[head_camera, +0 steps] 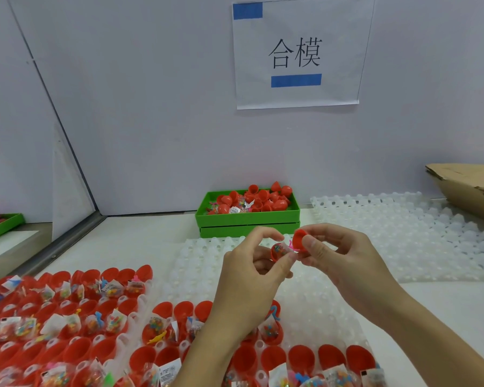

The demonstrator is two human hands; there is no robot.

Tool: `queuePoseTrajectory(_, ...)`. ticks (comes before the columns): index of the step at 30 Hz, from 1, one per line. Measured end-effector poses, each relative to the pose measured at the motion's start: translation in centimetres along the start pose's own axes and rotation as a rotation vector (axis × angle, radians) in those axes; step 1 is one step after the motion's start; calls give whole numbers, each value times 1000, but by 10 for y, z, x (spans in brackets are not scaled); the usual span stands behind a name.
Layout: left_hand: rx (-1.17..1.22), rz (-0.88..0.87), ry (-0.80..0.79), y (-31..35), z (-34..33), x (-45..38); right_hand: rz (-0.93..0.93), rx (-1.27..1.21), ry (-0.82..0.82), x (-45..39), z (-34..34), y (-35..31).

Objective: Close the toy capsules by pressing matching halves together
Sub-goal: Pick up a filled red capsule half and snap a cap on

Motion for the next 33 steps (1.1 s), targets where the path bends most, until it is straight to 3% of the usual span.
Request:
queuePoseTrajectory(9,95,21,-13,-1,0,-1,-38,-21,-115,3,-1,-7)
queuePoseTrajectory(14,130,51,-81,-1,-1,-1,40,143,-52,5,-1,-11)
queuePoseTrajectory(33,254,-22,-32,2,-2,0,54,41,-15,4,-6,-10)
Point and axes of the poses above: each hand's wrist, its own x-axis away from the middle knuckle, its own z-axis out of the back of the hand, y = z × x, the point moved 3 cm from there along -x, towards the middle knuckle, and after that the axes turned 13 degrees about x, right-handed, at the moved point
